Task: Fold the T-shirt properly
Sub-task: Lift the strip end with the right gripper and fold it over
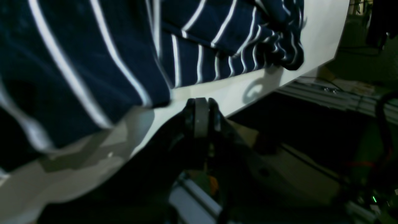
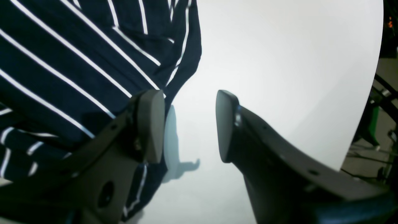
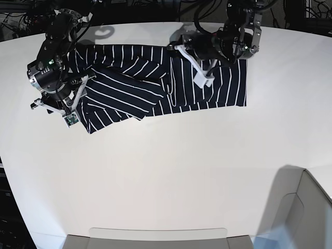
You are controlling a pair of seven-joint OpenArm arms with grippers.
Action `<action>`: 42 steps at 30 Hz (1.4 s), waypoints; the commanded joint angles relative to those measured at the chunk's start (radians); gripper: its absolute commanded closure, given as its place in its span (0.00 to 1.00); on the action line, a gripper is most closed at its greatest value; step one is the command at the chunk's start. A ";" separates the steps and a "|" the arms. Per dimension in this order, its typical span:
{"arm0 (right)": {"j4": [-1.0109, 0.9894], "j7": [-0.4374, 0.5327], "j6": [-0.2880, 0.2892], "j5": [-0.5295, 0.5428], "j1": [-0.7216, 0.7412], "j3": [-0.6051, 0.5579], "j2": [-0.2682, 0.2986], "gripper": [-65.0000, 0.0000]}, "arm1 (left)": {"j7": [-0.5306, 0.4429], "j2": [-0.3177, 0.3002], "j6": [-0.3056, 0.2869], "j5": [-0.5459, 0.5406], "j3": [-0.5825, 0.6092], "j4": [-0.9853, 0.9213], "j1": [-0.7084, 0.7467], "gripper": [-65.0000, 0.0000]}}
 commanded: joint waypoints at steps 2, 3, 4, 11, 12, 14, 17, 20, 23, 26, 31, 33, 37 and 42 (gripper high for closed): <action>0.014 0.008 0.011 0.008 0.021 0.002 0.002 0.58 | 0.003 -0.005 0.022 -0.034 -0.004 0.020 -0.006 1.00; 0.014 0.008 0.011 0.018 0.021 0.004 -0.002 0.58 | 0.001 -0.007 0.023 -0.034 -0.004 0.020 -0.006 1.00; 0.014 0.008 0.011 0.037 0.021 0.010 -0.012 0.58 | 0.001 -0.007 0.023 -0.034 -0.005 0.020 -0.006 1.00; -0.027 -0.076 0.011 0.354 0.021 0.243 -0.002 0.55 | 0.001 -0.005 0.023 -0.034 -0.005 0.020 -0.006 1.00; -0.049 -0.076 0.011 0.377 0.026 0.263 0.014 0.53 | 0.000 -0.005 0.023 -0.034 -0.005 0.020 -0.008 1.00; -0.126 -0.076 0.011 0.438 0.032 0.301 0.037 0.49 | 0.000 -0.007 0.023 -0.034 -0.005 0.020 -0.008 1.00; -0.271 -0.076 0.011 0.541 0.024 0.343 0.083 0.45 | 0.000 -0.007 0.023 -0.030 -0.005 0.020 -0.008 1.00; -0.428 -0.076 0.011 0.590 0.024 0.358 0.131 0.45 | 0.000 -0.004 0.023 -0.031 -0.004 0.020 -0.006 1.00; -0.521 -0.076 0.011 0.594 0.027 0.356 0.145 0.45 | 0.000 -0.004 0.023 -0.031 -0.004 0.020 -0.006 1.00; -0.541 -0.076 0.011 0.596 0.023 0.350 0.134 0.45 | 0.000 -0.007 0.023 -0.030 -0.004 0.020 -0.006 1.00; -0.598 -0.076 0.011 0.598 0.021 0.267 0.114 0.45 | 0.000 -0.004 0.025 -0.030 -0.004 0.020 -0.006 1.00; -0.604 -0.076 0.011 0.598 0.021 0.221 0.110 0.45 | 0.000 -0.004 0.025 -0.031 -0.004 0.020 -0.006 1.00; -0.629 -0.076 0.011 0.591 0.027 0.165 0.071 0.45 | 0.000 -0.005 0.025 -0.031 -0.004 0.020 -0.006 1.00; -0.675 -0.076 0.011 0.590 0.043 0.082 0.047 0.45 | 0.000 -0.007 0.025 -0.033 -0.004 0.020 -0.006 1.00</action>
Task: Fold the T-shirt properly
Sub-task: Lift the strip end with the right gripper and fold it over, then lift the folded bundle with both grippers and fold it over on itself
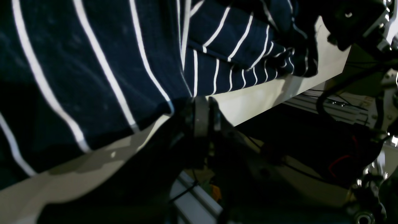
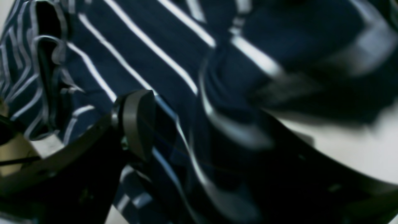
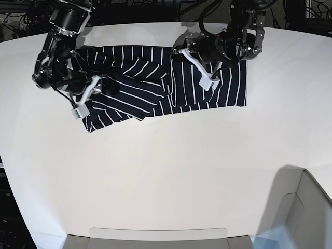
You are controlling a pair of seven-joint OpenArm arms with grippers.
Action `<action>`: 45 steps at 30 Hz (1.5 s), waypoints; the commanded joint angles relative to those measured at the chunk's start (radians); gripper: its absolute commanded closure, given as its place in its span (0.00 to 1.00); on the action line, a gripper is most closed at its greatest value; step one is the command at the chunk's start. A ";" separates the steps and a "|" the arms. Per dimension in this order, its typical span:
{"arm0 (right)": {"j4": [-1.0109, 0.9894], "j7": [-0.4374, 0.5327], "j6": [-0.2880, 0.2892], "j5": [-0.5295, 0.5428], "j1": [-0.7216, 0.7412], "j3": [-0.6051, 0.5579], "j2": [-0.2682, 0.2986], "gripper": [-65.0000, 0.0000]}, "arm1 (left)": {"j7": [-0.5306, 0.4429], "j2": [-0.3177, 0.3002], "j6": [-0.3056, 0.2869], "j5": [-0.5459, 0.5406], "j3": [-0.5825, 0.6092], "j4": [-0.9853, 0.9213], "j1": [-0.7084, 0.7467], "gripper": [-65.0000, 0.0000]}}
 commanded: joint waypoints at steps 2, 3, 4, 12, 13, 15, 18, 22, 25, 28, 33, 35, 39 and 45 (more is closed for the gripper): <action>-0.025 -0.098 0.012 -0.117 -0.009 -0.046 -0.003 0.48 | 0.006 0.001 0.017 -0.032 0.000 0.020 -0.004 1.00; -0.025 -0.098 0.012 -0.117 -0.009 -0.062 -0.005 0.52 | 0.006 0.001 0.017 -0.032 0.000 0.020 -0.004 1.00; -0.025 -0.098 0.012 -0.115 -0.007 -0.075 -0.005 0.57 | 0.006 0.001 0.017 -0.034 0.000 0.022 -0.004 1.00; -0.029 -0.086 0.012 -0.117 0.037 -0.092 -0.002 1.00 | 0.006 0.003 0.017 -0.036 -0.003 0.086 0.013 1.00; -0.022 -0.085 0.012 -0.117 0.051 -0.091 0.009 1.00 | 0.006 0.003 0.017 -0.036 -0.003 0.086 0.013 1.00; -0.022 -0.054 0.012 -0.117 0.076 -0.077 0.032 1.00 | 0.006 0.004 0.017 -0.036 -0.003 0.086 0.014 1.00; -0.022 0.010 -0.042 -0.117 0.110 -0.028 0.070 1.00 | 0.006 0.006 0.017 -0.036 -0.003 0.086 0.014 1.00; -0.005 0.095 -0.337 -0.117 0.142 -0.068 0.136 1.00 | 0.006 0.004 0.017 -0.036 -0.020 0.086 0.019 1.00; 0.073 0.174 -0.532 -0.120 0.134 -0.198 0.176 1.00 | 0.006 0.004 0.017 -0.036 -0.075 0.086 0.054 1.00; 0.207 0.210 -0.784 -0.169 0.126 -0.411 0.219 1.00 | 0.011 0.003 0.011 -0.036 -0.138 0.086 0.073 1.00; 0.348 0.207 -1.000 -0.261 0.143 -0.701 0.225 1.00 | 0.016 -0.002 0.010 -0.036 -0.212 0.086 0.106 1.00; 0.360 0.174 -1.064 -0.328 0.163 -0.827 0.219 1.00 | 0.016 -0.002 0.010 -0.036 -0.238 0.086 0.111 1.00; 0.339 0.105 -1.126 -0.454 0.218 -1.030 0.172 1.00 | 0.017 -0.003 0.010 -0.036 -0.273 0.086 0.126 1.00; 0.340 0.096 -1.120 -0.628 0.238 -1.151 0.083 1.00 | 0.019 -0.003 0.010 -0.036 -0.371 0.086 0.132 1.00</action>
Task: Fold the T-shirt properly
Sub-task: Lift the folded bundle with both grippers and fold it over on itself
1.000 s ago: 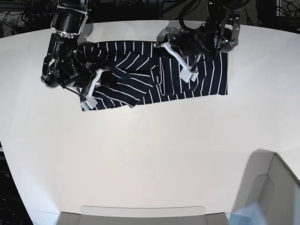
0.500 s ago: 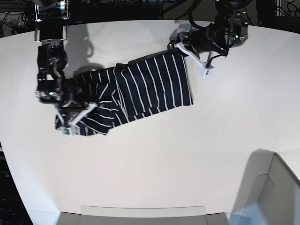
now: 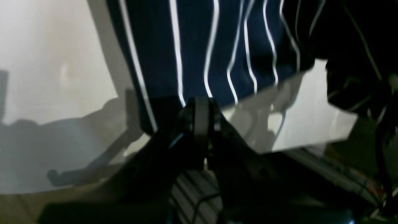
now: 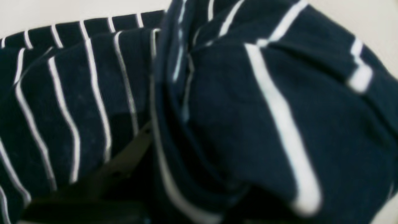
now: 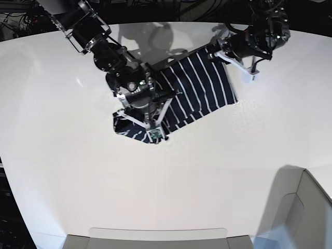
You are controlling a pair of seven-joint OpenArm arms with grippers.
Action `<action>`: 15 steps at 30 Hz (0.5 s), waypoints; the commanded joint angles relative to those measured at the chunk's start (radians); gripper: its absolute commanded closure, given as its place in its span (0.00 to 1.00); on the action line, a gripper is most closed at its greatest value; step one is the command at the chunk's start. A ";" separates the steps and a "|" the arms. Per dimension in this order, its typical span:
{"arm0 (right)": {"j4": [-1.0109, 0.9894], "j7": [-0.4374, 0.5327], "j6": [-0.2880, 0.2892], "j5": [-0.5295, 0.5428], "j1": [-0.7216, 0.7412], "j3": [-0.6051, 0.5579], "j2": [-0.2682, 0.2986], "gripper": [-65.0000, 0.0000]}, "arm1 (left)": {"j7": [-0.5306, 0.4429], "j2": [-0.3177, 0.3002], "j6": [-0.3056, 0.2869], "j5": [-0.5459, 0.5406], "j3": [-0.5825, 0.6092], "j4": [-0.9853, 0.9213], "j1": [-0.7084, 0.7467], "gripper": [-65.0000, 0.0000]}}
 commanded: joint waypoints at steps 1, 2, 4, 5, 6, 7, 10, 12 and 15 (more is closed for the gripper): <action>0.019 -0.001 0.007 -0.026 0.032 -0.022 -0.006 1.00 | 0.007 -0.003 0.011 -0.029 -0.017 0.017 -0.001 1.00; 0.019 -0.001 0.030 -0.036 0.043 -0.056 -0.007 1.00 | 0.008 -0.003 0.011 -0.029 -0.030 0.017 -0.001 1.00; 0.017 -0.001 0.052 -0.051 0.058 -0.130 -0.014 1.00 | 0.034 -0.003 0.011 -0.029 -0.058 0.015 -0.001 1.00; 0.016 -0.001 0.052 -0.057 0.067 -0.157 -0.015 1.00 | 0.043 -0.003 0.011 -0.029 -0.072 0.015 -0.005 1.00; 0.014 -0.001 0.052 -0.062 0.073 -0.177 -0.018 1.00 | 0.043 0.000 0.011 -0.029 -0.087 0.015 -0.007 1.00; 0.013 -0.001 0.052 -0.065 0.077 -0.191 -0.029 1.00 | 0.043 0.001 0.011 -0.029 -0.103 0.015 -0.008 1.00; 0.011 -0.001 0.052 -0.065 0.077 -0.188 -0.046 1.00 | 0.043 0.004 0.019 -0.029 -0.156 0.015 -0.010 1.00; 0.011 -0.001 0.052 -0.065 0.077 -0.187 -0.043 1.00 | 0.043 0.004 0.019 -0.026 -0.193 0.014 -0.010 1.00; 0.011 -0.001 0.052 -0.065 0.075 -0.171 -0.041 1.00 | 0.043 0.004 0.019 -0.021 -0.231 -0.002 -0.010 1.00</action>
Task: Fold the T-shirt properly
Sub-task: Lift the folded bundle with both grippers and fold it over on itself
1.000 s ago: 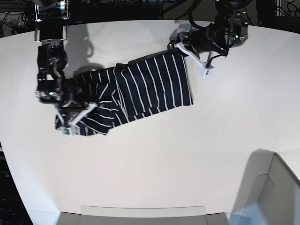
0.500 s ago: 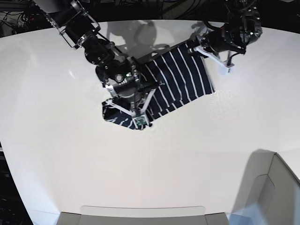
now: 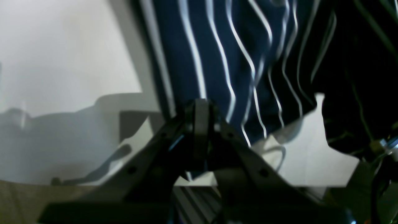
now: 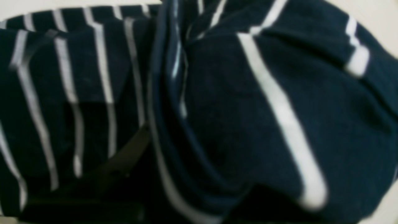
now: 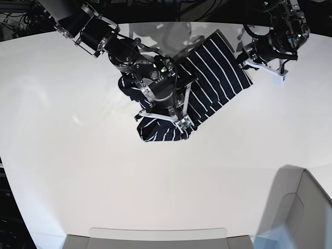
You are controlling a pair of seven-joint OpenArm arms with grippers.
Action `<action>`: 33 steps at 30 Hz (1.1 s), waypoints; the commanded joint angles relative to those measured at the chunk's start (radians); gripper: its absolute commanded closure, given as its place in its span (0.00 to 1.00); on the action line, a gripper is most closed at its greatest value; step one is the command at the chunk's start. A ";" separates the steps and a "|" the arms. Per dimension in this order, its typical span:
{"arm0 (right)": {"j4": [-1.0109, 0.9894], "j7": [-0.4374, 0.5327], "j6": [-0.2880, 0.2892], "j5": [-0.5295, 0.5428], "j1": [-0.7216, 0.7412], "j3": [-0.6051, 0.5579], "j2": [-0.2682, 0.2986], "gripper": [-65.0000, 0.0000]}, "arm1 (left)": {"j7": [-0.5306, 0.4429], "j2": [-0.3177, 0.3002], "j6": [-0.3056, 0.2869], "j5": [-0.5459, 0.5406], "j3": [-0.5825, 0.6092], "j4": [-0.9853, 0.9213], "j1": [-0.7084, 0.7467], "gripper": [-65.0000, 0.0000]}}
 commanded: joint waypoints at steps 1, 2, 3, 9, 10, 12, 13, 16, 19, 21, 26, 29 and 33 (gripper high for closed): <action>0.016 0.009 -0.004 -0.015 0.022 0.022 -0.012 1.00 | 0.012 -0.004 0.018 -0.022 -0.010 -0.006 -0.004 1.00; 0.016 0.009 -0.003 -0.015 0.020 0.035 -0.012 1.00 | 0.012 -0.006 0.018 -0.022 -0.007 -0.027 -0.018 1.00; 0.016 0.009 -0.003 -0.015 0.020 0.044 -0.012 1.00 | 0.012 -0.007 0.018 -0.022 -0.002 -0.042 -0.038 1.00; 0.017 0.004 -0.003 -0.015 0.020 0.088 -0.005 1.00 | 0.012 -0.003 0.018 -0.020 0.001 -0.142 -0.120 1.00; 0.017 0.004 -0.003 -0.015 0.020 0.093 0.008 1.00 | 0.012 -0.003 0.018 -0.020 0.009 -0.170 -0.133 1.00; 0.017 0.006 -0.003 -0.015 0.020 0.093 0.020 1.00 | 0.012 -0.004 0.018 -0.022 0.042 -0.213 -0.151 1.00; 0.019 0.006 -0.003 -0.015 0.020 0.096 0.031 1.00 | 0.012 -0.006 0.018 -0.022 0.068 -0.230 -0.157 1.00; 0.020 0.006 -0.003 -0.015 0.020 0.139 0.046 1.00 | 0.012 -0.003 0.019 -0.022 0.168 -0.248 -0.176 1.00; 0.020 0.004 -0.001 -0.015 0.019 0.210 0.048 1.00 | 0.012 0.020 0.019 -0.020 0.225 -0.248 -0.190 1.00; 0.020 0.004 -0.001 -0.015 0.017 0.251 0.052 1.00 | 0.012 0.048 0.019 -0.020 0.234 -0.251 -0.222 1.00; 0.023 0.004 -0.001 -0.013 0.024 0.280 0.098 1.00 | 0.012 0.088 0.019 -0.022 0.239 -0.314 -0.285 1.00; 0.045 0.007 0.000 -0.013 0.019 0.275 0.109 1.00 | 0.012 0.088 0.019 -0.029 0.228 -0.279 -0.285 1.00; 0.080 0.004 0.000 -0.013 0.019 0.274 0.103 1.00 | 0.012 0.083 0.019 -0.029 0.180 -0.116 -0.219 1.00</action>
